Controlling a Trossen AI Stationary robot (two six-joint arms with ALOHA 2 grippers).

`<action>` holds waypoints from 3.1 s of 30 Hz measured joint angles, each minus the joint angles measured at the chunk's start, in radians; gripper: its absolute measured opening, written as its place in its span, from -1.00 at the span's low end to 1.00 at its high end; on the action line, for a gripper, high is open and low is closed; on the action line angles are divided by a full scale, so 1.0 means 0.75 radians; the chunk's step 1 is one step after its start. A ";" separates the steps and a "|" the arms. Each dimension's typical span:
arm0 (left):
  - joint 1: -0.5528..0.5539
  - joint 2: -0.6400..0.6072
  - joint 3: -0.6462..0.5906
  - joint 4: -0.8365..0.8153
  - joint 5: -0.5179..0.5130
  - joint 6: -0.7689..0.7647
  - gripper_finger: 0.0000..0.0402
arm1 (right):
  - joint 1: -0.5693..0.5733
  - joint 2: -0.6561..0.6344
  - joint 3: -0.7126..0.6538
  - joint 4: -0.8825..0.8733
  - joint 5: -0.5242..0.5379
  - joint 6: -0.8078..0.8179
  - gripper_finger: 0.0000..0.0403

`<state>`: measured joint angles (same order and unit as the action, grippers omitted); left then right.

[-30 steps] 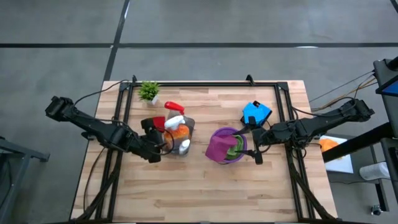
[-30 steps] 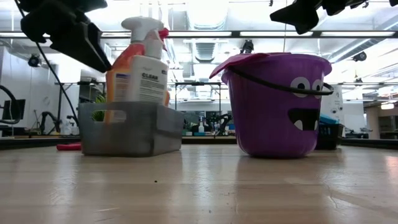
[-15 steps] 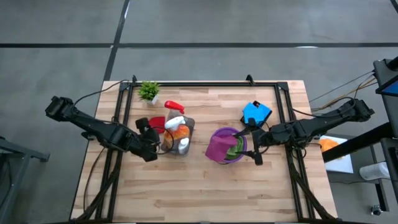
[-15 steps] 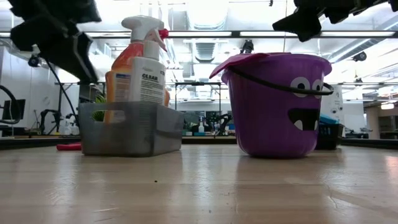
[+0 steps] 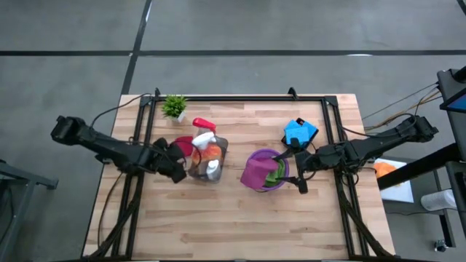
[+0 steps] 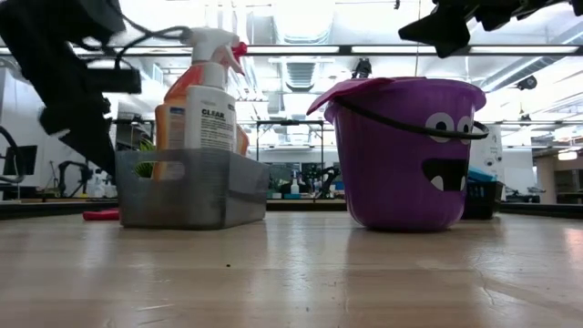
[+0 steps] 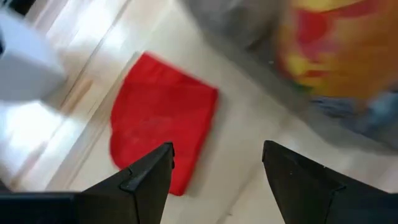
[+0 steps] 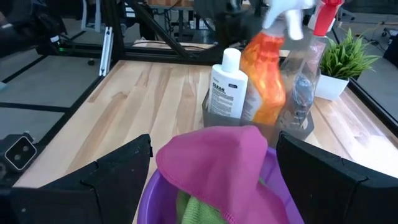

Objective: Pick & Place Kitchen Items
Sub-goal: Put the red microfiber cloth into the purple bucket

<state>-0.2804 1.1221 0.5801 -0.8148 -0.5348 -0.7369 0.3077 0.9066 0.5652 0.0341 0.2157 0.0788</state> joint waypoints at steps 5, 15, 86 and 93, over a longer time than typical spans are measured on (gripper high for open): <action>0.163 0.000 -0.038 0.003 0.005 -0.062 0.25 | 0.000 0.000 0.000 0.004 0.000 -0.005 0.68; 0.338 0.000 -0.078 0.064 0.030 -0.017 0.25 | 0.022 0.000 -0.004 0.004 0.000 -0.009 0.68; 0.298 -0.142 -0.368 0.282 0.069 -0.311 -0.97 | 0.043 0.001 -0.019 0.016 0.000 0.010 0.68; 0.298 -0.002 -0.335 0.264 0.197 -0.268 -0.97 | 0.043 0.001 -0.019 0.015 -0.001 0.010 0.68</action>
<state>-0.0571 1.1210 0.3291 -0.6164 -0.3871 -0.9383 0.3401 0.9070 0.5507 0.0456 0.2153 0.0865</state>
